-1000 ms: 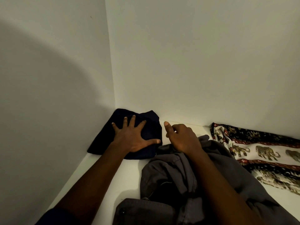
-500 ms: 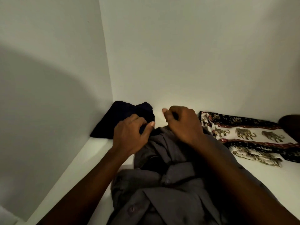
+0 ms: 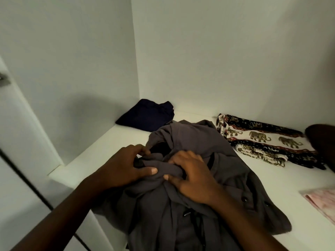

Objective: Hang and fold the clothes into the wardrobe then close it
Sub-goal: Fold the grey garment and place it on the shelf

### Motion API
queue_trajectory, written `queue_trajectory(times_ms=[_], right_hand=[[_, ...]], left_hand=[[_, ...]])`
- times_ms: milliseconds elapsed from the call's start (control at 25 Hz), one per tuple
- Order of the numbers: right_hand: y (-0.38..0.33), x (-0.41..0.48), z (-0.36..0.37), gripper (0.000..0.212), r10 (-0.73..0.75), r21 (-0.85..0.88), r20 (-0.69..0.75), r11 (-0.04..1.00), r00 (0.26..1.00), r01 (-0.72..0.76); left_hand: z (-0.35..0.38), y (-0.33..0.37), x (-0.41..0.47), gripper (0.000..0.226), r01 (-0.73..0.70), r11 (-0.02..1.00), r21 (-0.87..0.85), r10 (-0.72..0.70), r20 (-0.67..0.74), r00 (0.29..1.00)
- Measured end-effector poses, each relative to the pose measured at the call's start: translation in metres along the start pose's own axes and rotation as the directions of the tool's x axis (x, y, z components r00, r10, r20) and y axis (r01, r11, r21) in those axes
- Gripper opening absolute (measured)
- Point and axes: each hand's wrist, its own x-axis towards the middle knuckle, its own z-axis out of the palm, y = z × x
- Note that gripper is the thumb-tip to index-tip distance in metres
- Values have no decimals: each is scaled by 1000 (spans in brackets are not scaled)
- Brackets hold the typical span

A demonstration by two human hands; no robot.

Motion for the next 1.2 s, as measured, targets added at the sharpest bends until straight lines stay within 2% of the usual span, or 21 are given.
queue_trajectory(times_ms=[40, 80, 120, 160, 200, 240, 320, 440, 480, 520, 560, 640, 680, 800, 880, 960, 1000, 1080, 1120, 1160, 1200], right_hand=[[1, -4, 1, 15, -23, 88, -76, 996, 997, 29], [3, -9, 0, 19, -36, 223, -147, 972, 988, 69], [2, -14, -4, 32, -7, 389, -189, 918, 982, 82], [0, -18, -7, 45, 54, 552, -195, 831, 979, 64], [-3, -19, -11, 55, 142, 645, -176, 764, 974, 5], [-5, -21, -14, 63, 221, 657, -144, 750, 965, -74], [-12, -23, -21, 73, 338, 491, -69, 830, 939, -263], [-24, -31, -39, 68, 444, 103, -10, 892, 896, -440], [-28, -33, -46, 75, 468, -27, 19, 883, 883, -468], [-29, -33, -51, 79, 487, -140, 48, 868, 872, -477], [-28, -32, -54, 73, 493, -224, 67, 855, 868, -468], [-26, -29, -56, 39, 476, -263, 52, 854, 878, -448], [-25, -30, -55, 26, 468, -226, 26, 864, 883, -451], [-13, -35, -60, 26, 527, 28, -24, 850, 850, -526], [-9, -42, -73, 27, 554, 70, -8, 831, 832, -552], [-10, -45, -86, 25, 543, 14, 25, 839, 839, -544], [-13, -44, -92, 22, 520, -37, 29, 854, 854, -519], [-24, -30, -106, 28, 420, -103, -42, 901, 907, -422], [-31, -20, -114, 41, 357, -89, -97, 927, 929, -365], [-40, -8, -127, 54, 296, -40, -154, 951, 943, -306], [-47, 5, -141, 65, 242, 8, -194, 969, 951, -245]], left_hand=[[3, 5, -9, 69, 61, 998, -23, -63, -77, 995], [6, 11, -18, 66, 111, 993, -41, -116, -149, 982], [11, 14, -26, 65, 163, 985, -64, -173, -213, 962], [15, 17, -33, 68, 218, 970, -103, -238, -261, 935], [16, 19, -37, 72, 273, 951, -148, -306, -294, 906], [16, 21, -41, 74, 326, 930, -167, -363, -306, 880], [13, 24, -45, 75, 414, 902, -124, -432, -218, 875], [3, 25, -49, 75, 488, 872, -24, -486, 64, 872], [2, 25, -51, 76, 495, 869, 4, -494, 90, 865], [3, 26, -51, 78, 497, 867, 31, -498, 55, 865], [6, 28, -51, 79, 493, 869, 42, -493, -21, 870], [15, 36, -40, 74, 474, 880, 20, -466, -149, 872], [19, 40, -32, 70, 467, 885, -3, -462, -146, 875], [29, 50, -10, 42, 448, 894, 36, -445, -56, 894], [24, 56, -5, 19, 397, 916, -51, -399, -194, 896], [6, 74, -3, 10, 248, 913, -324, -364, -371, 854], [-6, 90, 1, 9, 145, 854, -500, -379, -408, 831], [-31, 128, 13, 14, -39, 623, -781, -399, -360, 843], [-43, 147, 19, 19, -100, 524, -846, -370, -332, 867], [-54, 166, 23, 22, -145, 468, -872, -330, -325, 886], [-66, 185, 25, 23, -180, 459, -870, -283, -335, 899]])
